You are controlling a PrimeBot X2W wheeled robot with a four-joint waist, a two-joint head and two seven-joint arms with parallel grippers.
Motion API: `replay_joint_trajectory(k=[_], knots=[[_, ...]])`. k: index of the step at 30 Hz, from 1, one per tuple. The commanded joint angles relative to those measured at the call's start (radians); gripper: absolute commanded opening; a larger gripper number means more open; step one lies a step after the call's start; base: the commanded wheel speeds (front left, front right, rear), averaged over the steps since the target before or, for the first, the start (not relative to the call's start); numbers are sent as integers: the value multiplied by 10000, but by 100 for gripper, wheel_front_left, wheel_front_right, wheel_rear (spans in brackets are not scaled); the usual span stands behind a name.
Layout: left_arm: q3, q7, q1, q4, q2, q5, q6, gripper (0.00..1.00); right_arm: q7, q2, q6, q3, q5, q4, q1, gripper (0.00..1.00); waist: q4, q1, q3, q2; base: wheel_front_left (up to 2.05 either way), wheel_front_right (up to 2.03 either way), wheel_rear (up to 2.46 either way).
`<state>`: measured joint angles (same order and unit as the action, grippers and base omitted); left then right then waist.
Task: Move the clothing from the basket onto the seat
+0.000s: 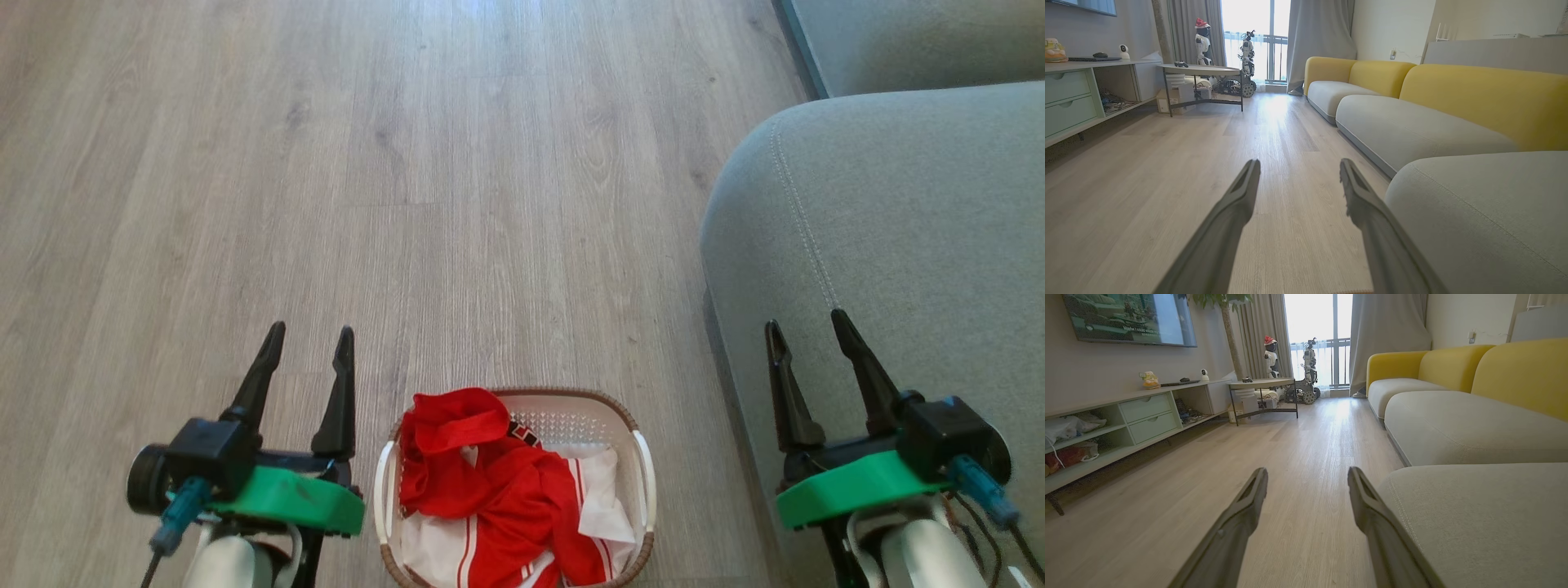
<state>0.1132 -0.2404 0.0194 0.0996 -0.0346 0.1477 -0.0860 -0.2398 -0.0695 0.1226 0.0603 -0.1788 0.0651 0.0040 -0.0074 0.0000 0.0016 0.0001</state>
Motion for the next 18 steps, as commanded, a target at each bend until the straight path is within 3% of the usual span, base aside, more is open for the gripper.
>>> replay_joint_trajectory(k=[1, 18], knots=[[-285, -157, 598, -452, -154, -373, 69, 100, -162, -162, 79, 264, 374, -466, -476, 100, -6, 0, 1, -1, 0, 0, 0], [-339, -214, 604, -439, -156, -570, 83, 100, -220, -114, 81, 201, 641, -443, -488, 100, -59, 0, 57, -1, 0, 0, 0]])
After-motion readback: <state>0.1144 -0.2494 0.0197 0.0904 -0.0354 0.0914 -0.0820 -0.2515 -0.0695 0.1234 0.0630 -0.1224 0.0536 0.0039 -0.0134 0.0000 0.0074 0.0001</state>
